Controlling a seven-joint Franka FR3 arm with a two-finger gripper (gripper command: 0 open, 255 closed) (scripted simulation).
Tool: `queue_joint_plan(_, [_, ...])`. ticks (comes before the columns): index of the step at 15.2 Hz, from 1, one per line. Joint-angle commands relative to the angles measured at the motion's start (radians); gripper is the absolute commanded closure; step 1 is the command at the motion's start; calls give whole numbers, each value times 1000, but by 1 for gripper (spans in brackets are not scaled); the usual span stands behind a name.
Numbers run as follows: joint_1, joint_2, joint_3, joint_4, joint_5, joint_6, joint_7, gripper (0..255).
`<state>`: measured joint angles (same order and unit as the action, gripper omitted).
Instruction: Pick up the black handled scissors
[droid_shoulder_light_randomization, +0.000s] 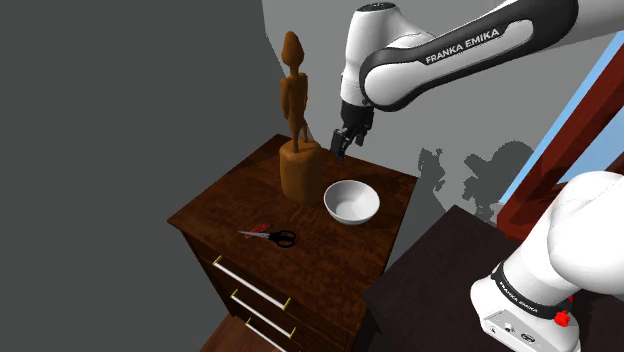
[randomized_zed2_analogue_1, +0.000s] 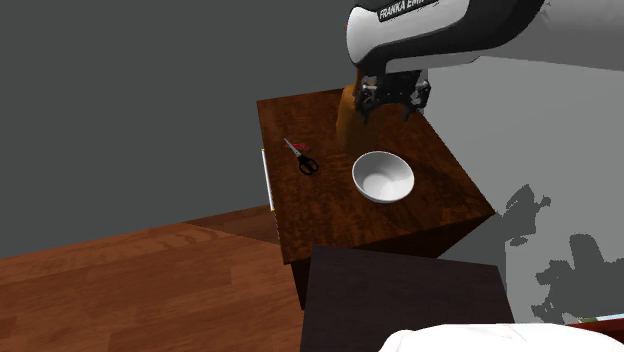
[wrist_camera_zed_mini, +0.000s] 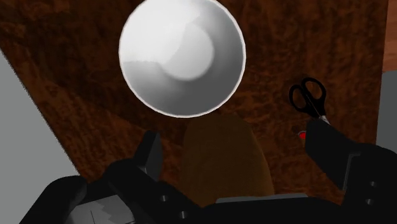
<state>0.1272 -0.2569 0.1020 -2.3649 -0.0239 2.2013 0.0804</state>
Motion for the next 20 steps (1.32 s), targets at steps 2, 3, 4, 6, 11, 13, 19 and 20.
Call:
queue_joint_plan(2, [16,101,17,25,-2,74,-10,0])
queue_joint_plan(3, [21,135,23,37,-4,95,-13,0])
queue_joint_plan(4, [26,169,28,49,-6,116,-15,0])
queue_joint_plan(6, [36,238,40,77,-13,154,-19,0])
queue_joint_plan(11, [64,411,64,164,-41,234,-24,0])
queue_joint_plan(13, [77,480,71,205,-55,260,-25,0])
queue_joint_plan(19, [126,688,85,349,-102,314,-28,0])
queue_joint_plan(20, [136,722,86,376,-110,320,-30,0])
